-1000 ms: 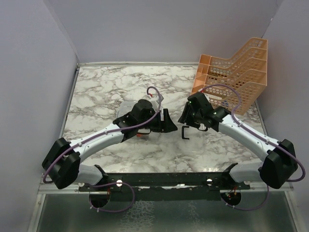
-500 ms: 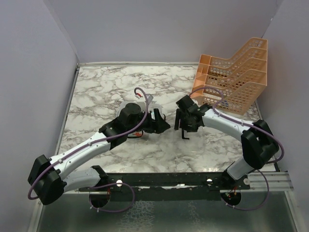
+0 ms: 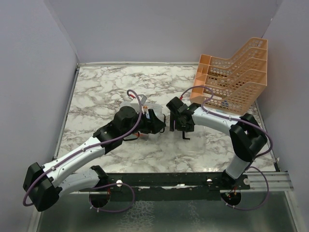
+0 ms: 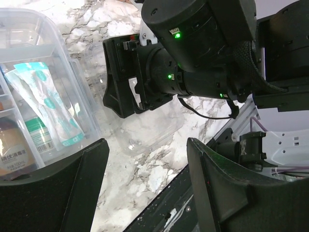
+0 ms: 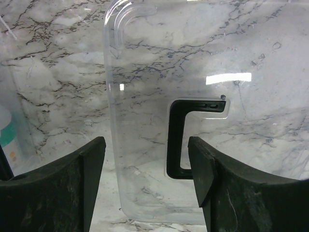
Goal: Organize the medicine kit
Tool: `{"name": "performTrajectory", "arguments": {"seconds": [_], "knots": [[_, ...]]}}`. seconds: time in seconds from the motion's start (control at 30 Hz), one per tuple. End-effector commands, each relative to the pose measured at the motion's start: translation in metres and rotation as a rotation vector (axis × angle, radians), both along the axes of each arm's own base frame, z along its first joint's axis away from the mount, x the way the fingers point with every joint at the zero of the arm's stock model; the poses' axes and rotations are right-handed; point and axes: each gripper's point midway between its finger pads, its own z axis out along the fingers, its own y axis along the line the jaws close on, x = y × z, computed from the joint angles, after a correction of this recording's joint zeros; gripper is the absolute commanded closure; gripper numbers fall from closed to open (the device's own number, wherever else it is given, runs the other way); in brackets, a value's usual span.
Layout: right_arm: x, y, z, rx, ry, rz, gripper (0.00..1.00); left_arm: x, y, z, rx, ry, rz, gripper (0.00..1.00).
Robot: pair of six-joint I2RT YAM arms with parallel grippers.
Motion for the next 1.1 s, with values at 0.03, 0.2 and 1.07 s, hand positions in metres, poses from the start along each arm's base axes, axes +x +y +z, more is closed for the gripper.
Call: {"name": "performTrajectory", "arguments": {"seconds": [0.03,0.2,1.07], "knots": [[0.006,0.000,-0.006,-0.048,-0.008,-0.047,0.30,0.004,0.011,0.003,0.015,-0.041,0.050,0.31],[0.004,-0.001,-0.017,-0.082,0.016,-0.094,0.31,0.004,0.016,0.003,0.023,-0.049,0.066,0.31],[0.019,-0.013,0.037,0.043,-0.144,-0.213,0.63,0.000,-0.045,-0.004,-0.031,-0.006,-0.197,0.26]]}}
